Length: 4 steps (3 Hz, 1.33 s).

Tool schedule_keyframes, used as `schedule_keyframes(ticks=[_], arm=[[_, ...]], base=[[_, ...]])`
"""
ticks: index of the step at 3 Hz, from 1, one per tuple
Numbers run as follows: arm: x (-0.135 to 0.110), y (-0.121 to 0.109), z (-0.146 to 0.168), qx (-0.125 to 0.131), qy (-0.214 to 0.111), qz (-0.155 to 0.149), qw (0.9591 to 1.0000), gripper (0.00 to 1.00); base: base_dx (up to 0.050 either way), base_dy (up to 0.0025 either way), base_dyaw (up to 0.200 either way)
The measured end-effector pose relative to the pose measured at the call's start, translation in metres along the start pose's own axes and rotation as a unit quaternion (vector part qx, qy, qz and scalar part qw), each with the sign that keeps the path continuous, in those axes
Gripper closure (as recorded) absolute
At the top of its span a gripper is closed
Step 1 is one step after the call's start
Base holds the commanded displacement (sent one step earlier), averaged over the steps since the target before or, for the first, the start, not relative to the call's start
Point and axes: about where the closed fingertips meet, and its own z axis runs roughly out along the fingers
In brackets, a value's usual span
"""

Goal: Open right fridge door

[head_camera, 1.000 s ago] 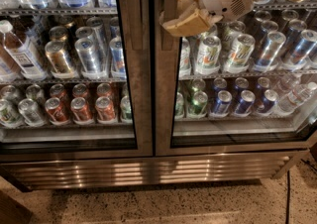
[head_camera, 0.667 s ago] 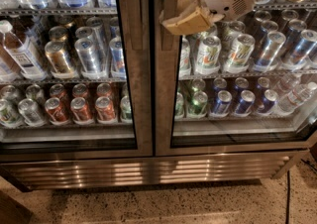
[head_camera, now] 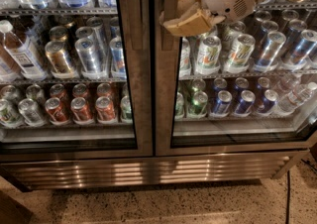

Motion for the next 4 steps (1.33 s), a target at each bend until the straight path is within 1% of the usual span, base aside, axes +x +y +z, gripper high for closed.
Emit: schedule_keyframes(ticks=[4], arm=[[0.0034, -0.0002, -0.0029, -0.003, -0.007, 0.009, 0.9999, 1.0]], base=[[0.0, 0.0, 0.0]])
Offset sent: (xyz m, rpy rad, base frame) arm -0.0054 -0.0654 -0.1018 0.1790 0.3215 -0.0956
